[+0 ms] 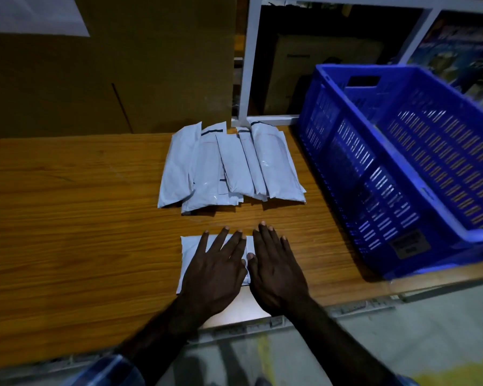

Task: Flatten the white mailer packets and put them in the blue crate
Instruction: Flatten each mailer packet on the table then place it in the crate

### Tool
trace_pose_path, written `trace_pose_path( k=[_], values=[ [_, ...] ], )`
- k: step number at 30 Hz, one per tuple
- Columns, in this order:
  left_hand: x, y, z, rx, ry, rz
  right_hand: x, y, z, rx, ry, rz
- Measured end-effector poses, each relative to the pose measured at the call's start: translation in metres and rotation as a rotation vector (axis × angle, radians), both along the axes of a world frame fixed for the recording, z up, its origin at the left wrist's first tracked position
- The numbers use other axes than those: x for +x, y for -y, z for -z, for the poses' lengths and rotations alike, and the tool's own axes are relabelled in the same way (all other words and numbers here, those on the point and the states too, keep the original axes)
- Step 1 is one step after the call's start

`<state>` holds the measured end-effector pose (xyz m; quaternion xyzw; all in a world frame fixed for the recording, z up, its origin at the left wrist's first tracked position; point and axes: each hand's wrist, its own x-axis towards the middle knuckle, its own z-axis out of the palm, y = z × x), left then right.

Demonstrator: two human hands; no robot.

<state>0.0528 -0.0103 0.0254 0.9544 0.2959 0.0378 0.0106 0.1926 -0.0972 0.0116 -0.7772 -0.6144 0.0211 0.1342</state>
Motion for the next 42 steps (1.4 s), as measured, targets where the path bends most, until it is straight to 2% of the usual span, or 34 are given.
trace_pose_path(
  k=[4, 7, 12, 18, 26, 30, 36, 42],
  values=[
    [-0.007, -0.001, -0.005, -0.060, 0.160, -0.022, 0.000, -0.003, -0.010, -0.032, 0.074, -0.016],
    [-0.021, -0.006, -0.008, -0.078, 0.254, -0.101, -0.010, -0.012, -0.016, 0.022, 0.064, -0.050],
    [-0.037, -0.010, 0.005, -0.129, 0.243, -0.126, -0.033, -0.023, -0.005, 0.080, 0.023, -0.172],
    [-0.037, -0.011, 0.013, -0.125, 0.220, -0.115, -0.034, -0.018, 0.002, 0.143, 0.055, -0.190],
    [-0.029, -0.019, -0.002, -0.076, 0.091, -0.144, -0.021, -0.030, -0.009, 0.035, 0.030, -0.194],
    [-0.021, -0.014, 0.000, -0.131, 0.111, -0.192, -0.021, -0.028, -0.004, 0.061, 0.035, -0.206],
    [-0.019, -0.008, 0.009, -0.113, 0.141, -0.204, -0.026, -0.025, 0.003, 0.161, 0.025, -0.181],
    [-0.031, -0.013, 0.011, -0.162, 0.203, -0.180, -0.012, -0.018, -0.004, 0.030, -0.012, -0.129]
  ],
)
